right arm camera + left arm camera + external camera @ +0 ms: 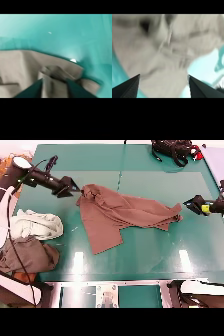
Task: Fold the shirts.
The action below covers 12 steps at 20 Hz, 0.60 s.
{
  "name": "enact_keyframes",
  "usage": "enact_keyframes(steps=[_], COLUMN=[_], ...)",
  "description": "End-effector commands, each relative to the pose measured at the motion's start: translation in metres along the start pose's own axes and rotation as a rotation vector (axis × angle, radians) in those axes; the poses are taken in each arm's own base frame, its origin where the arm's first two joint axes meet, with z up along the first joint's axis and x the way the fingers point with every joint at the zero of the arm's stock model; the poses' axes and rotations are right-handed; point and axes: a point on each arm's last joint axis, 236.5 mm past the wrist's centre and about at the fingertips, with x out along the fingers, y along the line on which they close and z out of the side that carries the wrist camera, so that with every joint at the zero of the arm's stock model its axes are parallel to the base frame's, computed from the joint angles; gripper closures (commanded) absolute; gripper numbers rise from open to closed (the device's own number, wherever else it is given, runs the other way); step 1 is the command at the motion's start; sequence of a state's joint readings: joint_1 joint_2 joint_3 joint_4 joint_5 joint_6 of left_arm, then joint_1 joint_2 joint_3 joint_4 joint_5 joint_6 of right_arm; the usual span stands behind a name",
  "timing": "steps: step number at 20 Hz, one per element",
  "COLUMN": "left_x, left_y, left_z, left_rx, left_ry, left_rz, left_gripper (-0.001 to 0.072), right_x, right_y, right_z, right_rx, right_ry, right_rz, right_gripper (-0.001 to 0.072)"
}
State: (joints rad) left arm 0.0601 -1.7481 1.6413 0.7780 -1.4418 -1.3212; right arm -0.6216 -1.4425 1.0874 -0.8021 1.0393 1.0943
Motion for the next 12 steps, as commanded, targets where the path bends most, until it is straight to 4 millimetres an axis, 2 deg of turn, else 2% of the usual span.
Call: enact_keyframes(steps=[1,4,6,8,10,11,12], left_x=[0.008,0.063,0.096,0.117,0.125,0.126,0.126], left_y=[0.019,0.032,0.040,0.048,0.048,0.043,0.038], left_z=[-0.063,-0.095,-0.107,-0.103,-0.092,-0.089,-0.089], left_rx=[-0.157,-0.180,-0.183,-0.181,-0.174,-0.183,-0.174], left_ry=[0.235,0.281,0.263,0.201,0.145,0.134,0.137], left_rz=[0.020,0.034,0.063,0.100,0.110,0.090,0.067], left_gripper=[0.0051,0.0051,0.0051,0.0051,0.0052,0.0086,0.0324], right_x=[-0.018,-0.015,-0.007,0.004,0.015,0.019,0.025], right_y=[-0.037,-0.058,-0.066,-0.067,-0.066,-0.064,-0.062], right_z=[-0.010,-0.024,-0.034,-0.042,-0.049,-0.052,-0.056], right_rx=[0.068,0.135,0.160,0.171,0.176,0.175,0.169], right_ry=[0.038,0.044,0.060,0.092,0.125,0.140,0.156], right_rz=[-0.058,-0.074,-0.080,-0.073,-0.064,-0.059,-0.056], right_gripper=[0.0201,0.0202,0.0203,0.0203,0.0203,0.0203,0.0203])
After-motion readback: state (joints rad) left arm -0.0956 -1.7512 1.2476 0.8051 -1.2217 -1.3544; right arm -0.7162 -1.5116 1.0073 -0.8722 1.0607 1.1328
